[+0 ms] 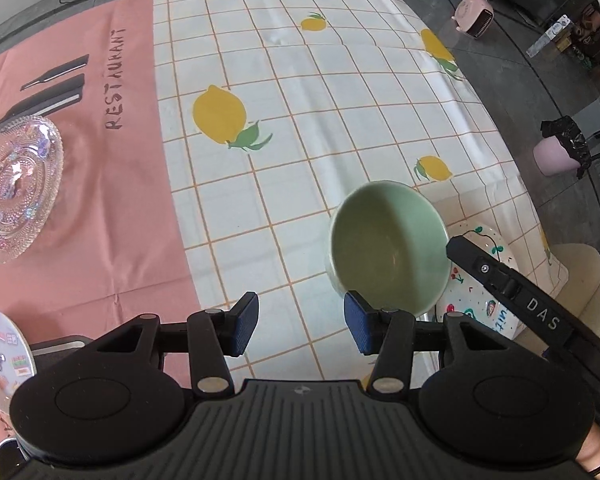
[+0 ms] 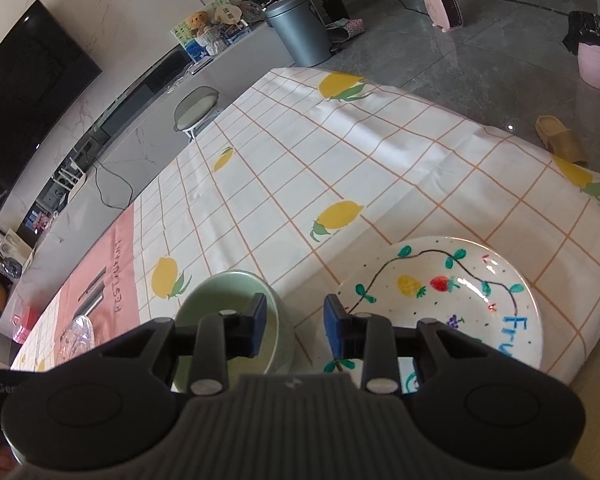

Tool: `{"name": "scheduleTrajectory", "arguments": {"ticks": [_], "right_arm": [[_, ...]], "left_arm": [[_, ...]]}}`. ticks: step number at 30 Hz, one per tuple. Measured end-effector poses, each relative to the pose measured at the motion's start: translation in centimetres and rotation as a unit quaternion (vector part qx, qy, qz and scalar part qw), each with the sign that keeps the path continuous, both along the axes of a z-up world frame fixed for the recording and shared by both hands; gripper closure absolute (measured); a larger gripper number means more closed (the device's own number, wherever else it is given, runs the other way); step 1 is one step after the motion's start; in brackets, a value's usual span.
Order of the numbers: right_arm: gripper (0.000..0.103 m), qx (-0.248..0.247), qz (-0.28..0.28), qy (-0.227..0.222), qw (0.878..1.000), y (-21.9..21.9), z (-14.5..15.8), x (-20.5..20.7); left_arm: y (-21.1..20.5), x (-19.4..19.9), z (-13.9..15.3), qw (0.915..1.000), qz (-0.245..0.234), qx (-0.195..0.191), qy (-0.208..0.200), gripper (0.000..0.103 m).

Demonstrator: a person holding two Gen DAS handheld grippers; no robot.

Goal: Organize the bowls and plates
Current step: 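Move the left gripper to the pale green bowl and grasp its rim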

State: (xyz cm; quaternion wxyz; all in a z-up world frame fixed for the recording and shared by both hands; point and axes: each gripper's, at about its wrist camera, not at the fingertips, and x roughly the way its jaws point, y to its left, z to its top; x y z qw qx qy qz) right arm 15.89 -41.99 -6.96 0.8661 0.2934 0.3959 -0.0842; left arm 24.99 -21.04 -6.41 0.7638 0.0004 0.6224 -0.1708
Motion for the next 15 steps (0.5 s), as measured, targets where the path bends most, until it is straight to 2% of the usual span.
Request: {"name": "scheduleTrajectory", "arguments": {"ticks": [4, 9, 13, 15], "right_arm": [[0.071, 0.021, 0.02, 0.007, 1.0, 0.2, -0.5, 0.5], [0.071, 0.027, 0.03, 0.008, 0.999, 0.5, -0.6, 0.8], [0.073, 0.045, 0.038, 0.018, 0.998, 0.4, -1.2, 1.2], [0.077, 0.043, 0.038, 0.023, 0.998, 0.5, -1.3, 1.3]], "left_arm": [[-1.0, 0.5, -0.8, 1.0, -0.004, 0.004, 0.008, 0.045], [-1.6, 1.2, -1.6, 0.9995, -0.003, -0.015, 0.027, 0.045], [-2.5, 1.2, -2.0, 0.9998, -0.014, 0.011, 0.002, 0.045], [-2.6, 1.3, -2.4, 0.9998, -0.013, 0.015, 0.005, 0.046]]}}
